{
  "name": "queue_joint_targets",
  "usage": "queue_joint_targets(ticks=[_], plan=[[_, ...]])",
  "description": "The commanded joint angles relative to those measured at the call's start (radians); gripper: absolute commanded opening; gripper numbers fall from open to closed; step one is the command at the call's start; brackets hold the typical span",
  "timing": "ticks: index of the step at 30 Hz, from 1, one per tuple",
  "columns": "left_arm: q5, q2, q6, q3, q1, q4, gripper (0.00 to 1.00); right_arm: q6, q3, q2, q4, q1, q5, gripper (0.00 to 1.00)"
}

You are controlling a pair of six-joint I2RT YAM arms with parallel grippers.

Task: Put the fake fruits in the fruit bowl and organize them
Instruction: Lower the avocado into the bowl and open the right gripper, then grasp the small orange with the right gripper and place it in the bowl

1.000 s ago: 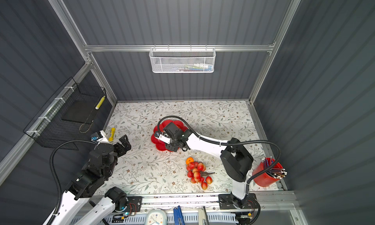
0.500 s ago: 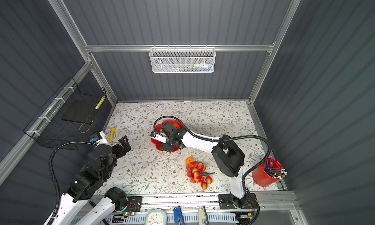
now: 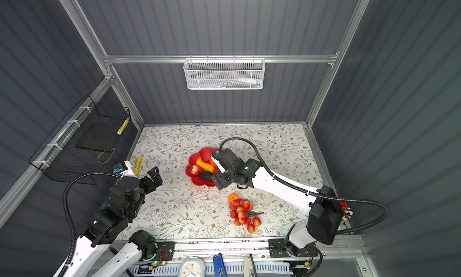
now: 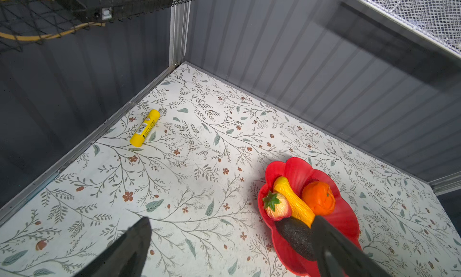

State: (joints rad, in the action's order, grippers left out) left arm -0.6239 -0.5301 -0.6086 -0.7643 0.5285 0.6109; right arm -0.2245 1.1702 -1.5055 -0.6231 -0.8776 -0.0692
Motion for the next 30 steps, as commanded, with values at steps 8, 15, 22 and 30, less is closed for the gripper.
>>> queue_joint_targets(ticks=[8, 15, 22, 30], plan=[[0.027, -0.012, 0.022, -0.01, -0.004, -0.016, 1.0, -0.216, -0.08, -0.116, -0.069, 0.002, 0.05, 0.98], [0.014, 0.014, 0.022, -0.015, -0.005, 0.009, 1.0, -0.234, -0.08, -0.188, -0.051, 0.002, 0.113, 0.96], [0.012, 0.013, 0.019, -0.015, -0.004, 0.012, 1.0, -0.246, -0.077, -0.222, 0.003, -0.001, 0.181, 0.73], [0.01, 0.004, 0.021, -0.027, -0.004, 0.023, 1.0, -0.235, -0.06, -0.24, 0.034, -0.001, 0.189, 0.47]])
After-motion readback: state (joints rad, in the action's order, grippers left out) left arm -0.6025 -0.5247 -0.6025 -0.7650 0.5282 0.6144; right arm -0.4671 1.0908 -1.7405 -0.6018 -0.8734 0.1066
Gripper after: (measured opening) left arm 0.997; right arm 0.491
